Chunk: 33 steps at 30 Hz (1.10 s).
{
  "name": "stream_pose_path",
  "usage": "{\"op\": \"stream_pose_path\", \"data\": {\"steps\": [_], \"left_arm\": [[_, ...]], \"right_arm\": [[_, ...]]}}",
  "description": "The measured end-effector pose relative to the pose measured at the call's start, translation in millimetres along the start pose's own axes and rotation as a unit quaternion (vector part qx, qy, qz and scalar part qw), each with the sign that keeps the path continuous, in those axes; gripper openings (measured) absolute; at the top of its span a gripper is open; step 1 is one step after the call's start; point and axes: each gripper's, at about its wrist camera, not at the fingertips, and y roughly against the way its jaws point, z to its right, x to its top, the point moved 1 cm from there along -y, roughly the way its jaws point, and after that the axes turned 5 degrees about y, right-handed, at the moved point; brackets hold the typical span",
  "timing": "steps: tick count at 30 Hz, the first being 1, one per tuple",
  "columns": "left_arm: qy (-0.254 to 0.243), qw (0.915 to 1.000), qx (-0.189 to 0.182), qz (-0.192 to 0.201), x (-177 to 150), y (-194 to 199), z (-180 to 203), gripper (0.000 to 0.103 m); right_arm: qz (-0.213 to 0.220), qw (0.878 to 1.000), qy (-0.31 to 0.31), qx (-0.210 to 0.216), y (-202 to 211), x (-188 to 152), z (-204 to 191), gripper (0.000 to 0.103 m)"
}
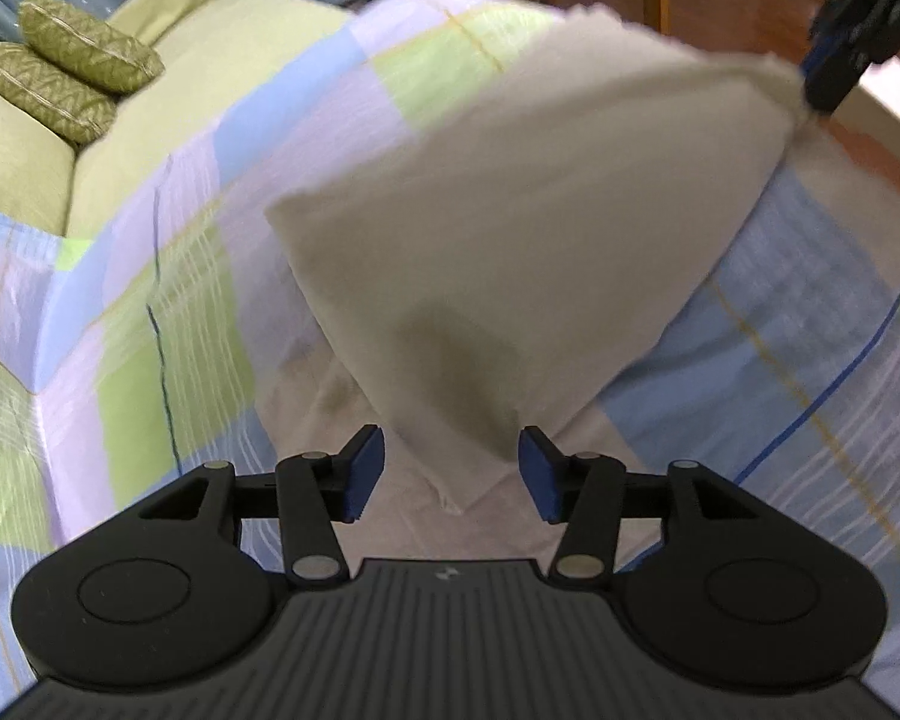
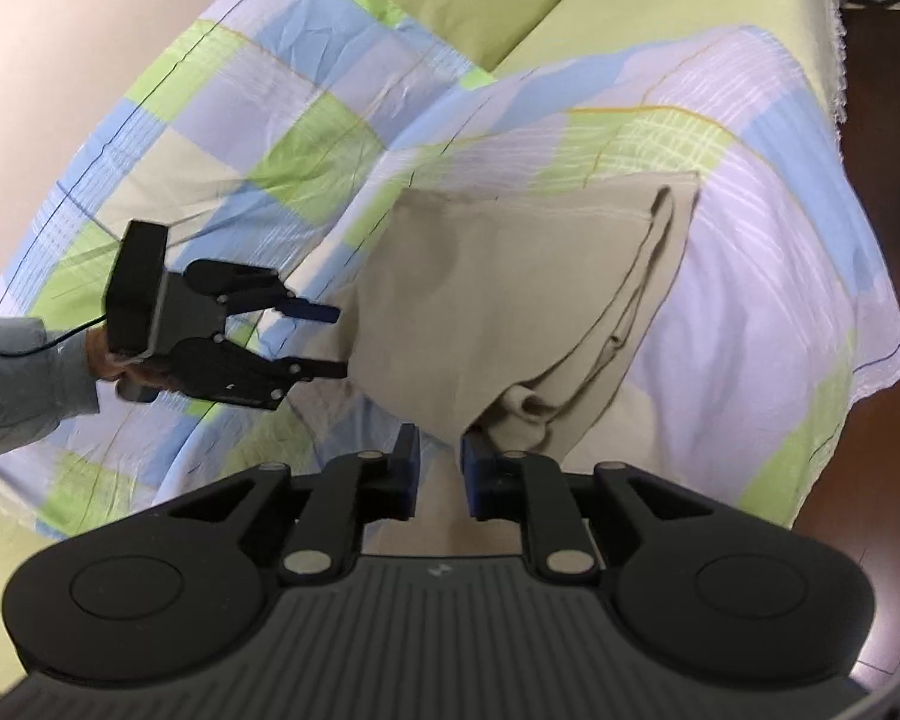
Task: Fold clothes
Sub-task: 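Open both grippers and release the folded beige shirt on the sheet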
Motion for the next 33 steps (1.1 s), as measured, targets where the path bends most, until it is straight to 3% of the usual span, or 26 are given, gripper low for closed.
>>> {"op": "stream_pose_path", "data": {"steps": [2,4,9,16,23,25,27,28,33], "left_arm": [[0.014,0.9998,-0.003,0.012,4.4,1.7,-4.5,0.056],[0.017,0.9998,0.002,0.013,8.8,-3.6,-7.7,0.056],[0.005,0.9999,0.011,-0.012,10.1,-26.1,-4.0,0.056],[-0.011,0.9995,0.009,-0.027,7.0,-34.7,-2.3,0.056],[-0.028,0.9989,0.011,-0.035,6.3,-23.0,-0.1,0.055],[-0.030,0.9990,0.010,-0.032,4.1,-8.5,-0.6,0.055],[-0.025,0.9994,0.012,-0.023,6.8,1.4,-3.9,0.055],[-0.018,0.9996,0.012,-0.015,10.6,6.9,-6.9,0.055],[-0.012,0.9996,0.017,0.020,32.6,7.8,-11.2,0.055]], "right_arm": [[-0.008,1.000,0.007,-0.007,-6.2,-0.7,2.1,0.014],[-0.018,1.000,0.010,-0.006,-12.1,-1.9,2.9,0.000],[-0.027,0.999,0.019,-0.024,-14.4,-0.3,2.1,0.000],[-0.019,0.998,0.024,-0.053,16.3,14.2,-7.2,0.000],[-0.057,0.997,0.011,-0.057,21.8,5.1,5.1,0.000],[-0.070,0.996,0.006,-0.056,22.5,1.4,9.3,0.005],[-0.033,0.999,-0.013,-0.034,29.9,7.1,-0.6,0.009],[-0.019,0.999,-0.024,-0.029,30.1,10.9,-1.7,0.018],[0.035,0.993,-0.107,-0.031,11.8,31.4,27.8,0.019]]}}
